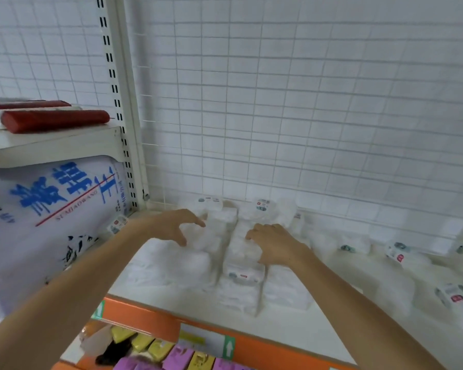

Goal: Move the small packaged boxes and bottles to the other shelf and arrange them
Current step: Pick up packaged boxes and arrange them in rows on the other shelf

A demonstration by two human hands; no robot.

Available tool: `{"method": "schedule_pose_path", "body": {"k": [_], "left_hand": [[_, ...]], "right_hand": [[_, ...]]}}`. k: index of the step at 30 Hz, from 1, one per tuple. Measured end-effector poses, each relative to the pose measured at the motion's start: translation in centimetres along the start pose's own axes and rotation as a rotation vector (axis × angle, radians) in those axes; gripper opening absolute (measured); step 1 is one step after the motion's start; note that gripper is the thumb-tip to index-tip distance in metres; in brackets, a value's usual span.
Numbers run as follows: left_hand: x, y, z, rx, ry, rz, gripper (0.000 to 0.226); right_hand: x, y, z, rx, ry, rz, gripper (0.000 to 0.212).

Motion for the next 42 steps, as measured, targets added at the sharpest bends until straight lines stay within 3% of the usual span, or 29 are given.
{"method": "schedule_pose_path", "body": {"k": [6,13,18,26,29,33,35,38,40,42], "left_hand": [[0.1,0.2,-0.8,0.073,-0.13,-0.002,0.061],[0.0,1.9,-1.8,-0.125,-0.303,0.229,0.007],[0.6,2.6,-4.0,-0.399,-0.211,0.374,0.015],[1.2,1.5,-4.8,-0.683,-0.063,0.276,0.022],[0.8,1.0,-5.0,-0.822,-0.072,0.163,0.017],[0.3,0.5,-4.7,-0.551,-0.134,-0.013,0.061],[0.9,0.6,-4.7,-0.319,-0.141,0.035,0.074],[1.9,1.2,-4.6,-0.043,-0.172,0.157,0.073],[2.2,1.8,-4.1,-0.067,-0.2,0.208,0.072],[2.1,2.3,-2.8,-0.241,-0.229,0.237,0.068]], "right_hand": [[-0.3,0.4,0.8,0.332,-0.121,-0.076,0.051],[-1.2,1.8,0.6,0.809,-0.248,0.078,0.025],[-1.5,2.4,-0.2,1.097,-0.336,0.165,0.029],[-1.7,1.2,-1.5,1.459,-0.497,0.148,0.028],[-2.1,1.2,-1.8,1.458,-0.499,0.143,0.04],[-2.5,1.2,-2.1,1.321,-0.52,0.194,0.063],[-2.7,1.4,-2.2,1.264,-0.536,0.222,0.066],[-3.6,2.0,-2.0,1.186,-0.531,0.281,0.067],[-4.7,2.5,-1.3,1.124,-0.531,0.338,0.067],[-6.1,3.0,-0.2,1.048,-0.557,0.409,0.068]]}}
Point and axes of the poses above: each hand's wrist, its own x-axis towards the middle knuckle, its own y-axis out of the back of the hand, z = x × y, the point moved 5 cm from there along x, towards the middle knuckle, and after that the axes turned 5 degrees about -y, right-handed, at the moved point
